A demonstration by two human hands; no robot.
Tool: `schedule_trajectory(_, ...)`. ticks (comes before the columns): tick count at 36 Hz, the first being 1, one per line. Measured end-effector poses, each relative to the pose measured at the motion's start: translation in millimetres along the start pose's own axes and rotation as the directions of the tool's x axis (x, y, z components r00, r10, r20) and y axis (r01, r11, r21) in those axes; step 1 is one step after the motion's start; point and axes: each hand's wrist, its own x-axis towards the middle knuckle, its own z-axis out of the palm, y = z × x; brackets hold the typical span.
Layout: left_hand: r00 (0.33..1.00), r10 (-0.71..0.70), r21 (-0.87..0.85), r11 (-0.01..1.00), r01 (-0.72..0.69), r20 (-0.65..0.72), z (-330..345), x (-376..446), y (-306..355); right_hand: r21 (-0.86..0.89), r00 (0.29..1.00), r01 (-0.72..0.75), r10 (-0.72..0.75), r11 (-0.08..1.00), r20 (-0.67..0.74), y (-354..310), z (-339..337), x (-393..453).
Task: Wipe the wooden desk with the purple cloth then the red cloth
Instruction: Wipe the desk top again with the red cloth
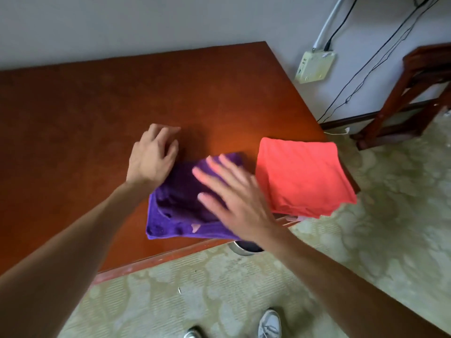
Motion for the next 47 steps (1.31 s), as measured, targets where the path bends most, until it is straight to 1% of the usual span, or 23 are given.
schedule_trajectory(1,1.0,0.006,0.008,1.0,-0.006,-0.001,3.8,1.2,9.5,-0.045,0.996,-0.024,0.02,0.999,-0.085,14.3,-13.7,1.9)
schedule_trajectory(2,1.0,0.009,0.015,1.0,-0.009,-0.004,8.3,1.8,19.7,-0.09,0.988,-0.071,0.058,0.993,-0.141,32.0,-27.4,2.9)
schedule_trajectory(3,1.0,0.018,0.026,0.999,-0.018,-0.001,13.3,1.8,30.4,-0.134,0.98,-0.132,0.11,0.982,-0.164,53.6,-39.1,1.8)
schedule_trajectory(4,0.999,0.039,0.045,0.998,-0.039,0.012,19.4,0.7,40.9,-0.177,0.974,-0.193,0.166,0.965,-0.156,75.8,-48.4,-2.6)
schedule_trajectory(5,0.997,0.069,0.07,0.995,-0.071,0.033,26.7,-1.8,50.2,-0.221,0.969,-0.24,0.219,0.945,-0.115,96.2,-54.0,-9.3)
schedule_trajectory(6,0.993,0.104,0.095,0.989,-0.11,0.063,34.6,-4.9,58.7,-0.262,0.964,-0.263,0.26,0.928,-0.046,113.0,-55.9,-17.6)
schedule_trajectory(8,0.975,0.167,0.141,0.972,-0.188,0.147,50.7,-11.1,72.2,-0.347,0.952,-0.245,0.292,0.905,0.092,133.0,-51.8,-33.1)
schedule_trajectory(10,0.955,0.19,0.182,0.955,-0.233,0.227,63.2,-11.3,80.2,-0.383,0.946,-0.211,0.286,0.899,0.15,138.7,-47.7,-37.6)
schedule_trajectory(12,0.952,0.17,0.207,0.952,-0.226,0.256,70.5,-3.5,85.3,-0.381,0.948,-0.192,0.271,0.905,0.168,139.6,-47.1,-34.7)
schedule_trajectory(16,0.97,0.098,0.235,0.96,-0.151,0.222,79.4,10.8,93.9,-0.345,0.96,-0.157,0.224,0.925,0.166,147.8,-46.3,-32.0)
schedule_trajectory(21,0.973,0.098,0.262,0.953,-0.152,0.209,82.9,5.6,95.6,-0.288,0.975,-0.103,0.155,0.952,0.162,157.7,-43.7,-10.3)
schedule_trajectory(27,0.969,0.067,0.272,0.953,-0.132,0.237,79.7,5.9,99.9,-0.273,0.978,-0.077,0.126,0.959,0.165,190.0,-36.4,60.7)
schedule_trajectory(36,0.953,0.041,0.222,0.969,-0.112,0.301,76.7,11.0,102.7,-0.275,0.973,-0.093,0.146,0.957,0.179,244.8,-18.4,210.9)
schedule_trajectory(39,0.95,0.04,0.195,0.975,-0.105,0.31,77.3,12.8,102.1,-0.281,0.969,-0.112,0.168,0.953,0.182,259.4,-10.6,253.8)
schedule_trajectory(43,0.947,0.061,0.175,0.977,-0.122,0.316,78.8,16.2,97.9,-0.284,0.967,-0.099,0.159,0.954,0.198,275.3,-5.9,307.8)
schedule_trajectory(47,0.951,0.087,0.167,0.976,-0.141,0.297,81.9,18.6,94.0,-0.27,0.963,-0.114,0.174,0.956,0.207,289.9,-5.7,352.2)
